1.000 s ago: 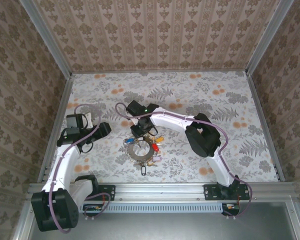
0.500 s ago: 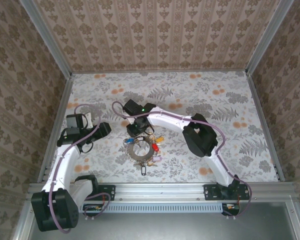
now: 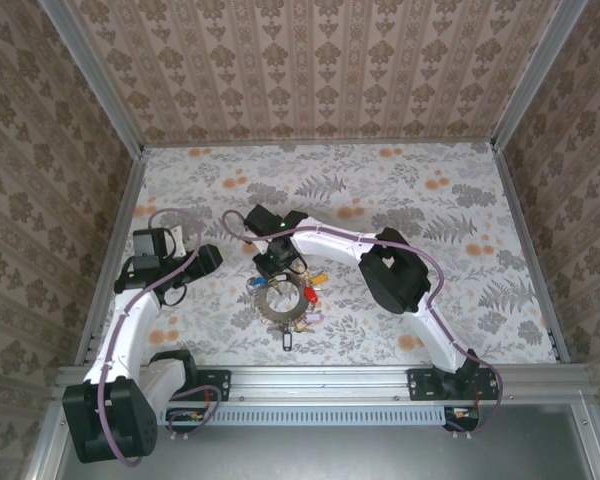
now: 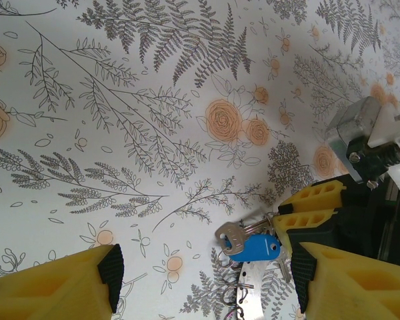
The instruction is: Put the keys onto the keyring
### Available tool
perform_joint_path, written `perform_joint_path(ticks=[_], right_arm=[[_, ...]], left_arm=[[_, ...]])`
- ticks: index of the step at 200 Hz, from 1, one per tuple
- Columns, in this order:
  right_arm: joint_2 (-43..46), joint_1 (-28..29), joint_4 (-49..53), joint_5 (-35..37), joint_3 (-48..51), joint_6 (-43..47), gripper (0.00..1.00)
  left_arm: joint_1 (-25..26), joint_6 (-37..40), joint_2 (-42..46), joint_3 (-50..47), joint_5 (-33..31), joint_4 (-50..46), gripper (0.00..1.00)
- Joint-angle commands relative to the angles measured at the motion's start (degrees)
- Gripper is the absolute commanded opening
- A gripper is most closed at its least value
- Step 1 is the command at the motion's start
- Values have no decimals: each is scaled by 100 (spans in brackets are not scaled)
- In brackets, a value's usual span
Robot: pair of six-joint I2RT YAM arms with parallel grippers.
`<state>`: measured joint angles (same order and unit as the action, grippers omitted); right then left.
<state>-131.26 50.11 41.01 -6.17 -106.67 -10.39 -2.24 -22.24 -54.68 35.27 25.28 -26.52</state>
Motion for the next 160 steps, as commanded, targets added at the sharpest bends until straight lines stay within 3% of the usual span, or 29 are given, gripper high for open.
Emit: perform_joint_path(ticks=[1,42,88,125,160], right_arm=[[-123,32,152,142,-92,94,22],[-162,77,128,203,-102,129,24],[21,81,-69,258,27,262,9],[782,87,-987,-112,854,671,7],[1778,85,-2473,-322,2056,1104,5]], left_arm=[[46,-87,17,-49,21,34,70],[48,-81,18,-43,3,33,70],[48,-45,40,12,-9,-42,70],[45,86,174,176,3,-123,70],[31,189,243,351,-15,-214,70]])
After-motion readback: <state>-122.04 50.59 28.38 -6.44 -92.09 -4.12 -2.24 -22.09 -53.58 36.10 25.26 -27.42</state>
